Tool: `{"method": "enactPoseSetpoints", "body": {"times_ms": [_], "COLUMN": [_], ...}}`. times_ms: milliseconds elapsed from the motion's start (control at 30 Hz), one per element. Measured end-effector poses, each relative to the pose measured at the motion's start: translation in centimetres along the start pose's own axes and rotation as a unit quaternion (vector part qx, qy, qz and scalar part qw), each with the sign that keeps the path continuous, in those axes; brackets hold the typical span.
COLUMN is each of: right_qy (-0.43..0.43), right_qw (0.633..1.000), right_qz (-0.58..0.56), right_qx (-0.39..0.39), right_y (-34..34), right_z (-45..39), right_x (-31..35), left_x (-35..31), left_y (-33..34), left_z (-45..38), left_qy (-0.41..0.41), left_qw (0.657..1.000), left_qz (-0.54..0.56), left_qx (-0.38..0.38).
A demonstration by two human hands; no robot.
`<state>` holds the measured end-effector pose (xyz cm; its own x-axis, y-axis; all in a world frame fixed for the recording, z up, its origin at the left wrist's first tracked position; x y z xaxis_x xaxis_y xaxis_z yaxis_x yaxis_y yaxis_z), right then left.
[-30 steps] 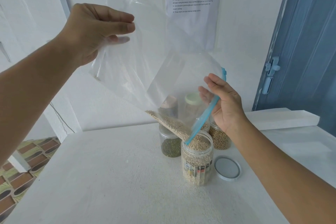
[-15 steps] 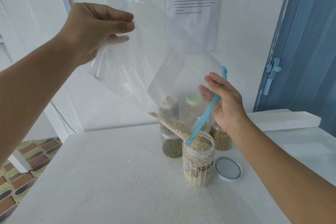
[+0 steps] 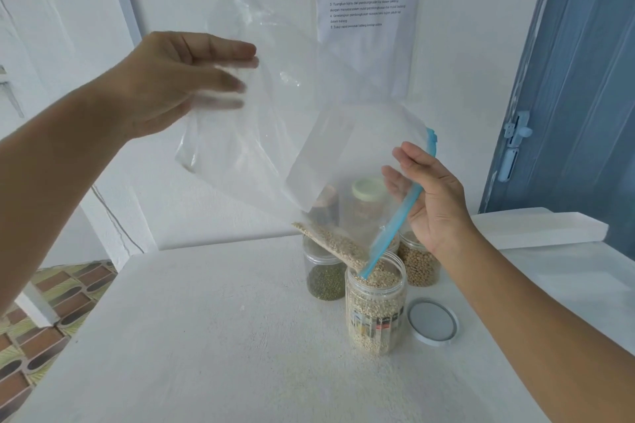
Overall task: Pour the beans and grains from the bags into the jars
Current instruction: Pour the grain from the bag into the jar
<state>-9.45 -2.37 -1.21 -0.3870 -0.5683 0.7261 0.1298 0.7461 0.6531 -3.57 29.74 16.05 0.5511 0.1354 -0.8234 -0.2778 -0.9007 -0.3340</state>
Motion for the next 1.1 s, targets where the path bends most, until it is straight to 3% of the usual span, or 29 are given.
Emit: {"method": "enactPoseSetpoints", "body": {"times_ms": [100,167,300,400,833,1100], "right_qy": [0.003,0.005,0.006,0.007,0.012,0.012], "right_qw": [1.000,1.000,1.000,1.000,1.000,1.000], "right_qz": [0.000,0.006,0.007,0.010,0.016,0.016], "right_qx": [-0.002,-0.003,-0.002,-0.001,0.000,0.005], "right_y": [-0.4,-0.5,-0.6,-0.5,-0.4,-0.8], "right_z": [0.0,-0.1,-0.2,-0.1,0.0,0.0], "right_x": [-0.1,-0.2,-0.5,-0.6,-0.9,-0.7], "left_x": [0.5,0.9,2.0,3.1,6.9,13.8], "left_y": [-1.1,-1.5,-1.2,-1.2,-2.5,-1.3], "left_z": [0.9,1.2,1.6,2.2,5.5,10.1], "left_qy": [-0.046,-0.059,-0.039,-0.024,-0.039,-0.144], "left_qw": [0.996,0.994,0.995,0.998,0.998,0.970], "left_qz": [-0.023,-0.032,-0.077,-0.048,0.016,0.196], "left_qx": [0.077,0.090,0.038,0.013,0.046,-0.024]}}
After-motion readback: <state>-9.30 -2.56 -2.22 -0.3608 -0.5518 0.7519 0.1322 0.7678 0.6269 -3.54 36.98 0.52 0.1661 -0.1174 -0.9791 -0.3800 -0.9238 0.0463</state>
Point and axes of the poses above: each hand's wrist, its own z-axis away from the middle knuckle, its own y-axis out of the palm, x = y × z, the point moved 1 cm from there along -z, towards the middle knuckle, and after that the axes turned 1 degree about -z, right-handed, at the moved point
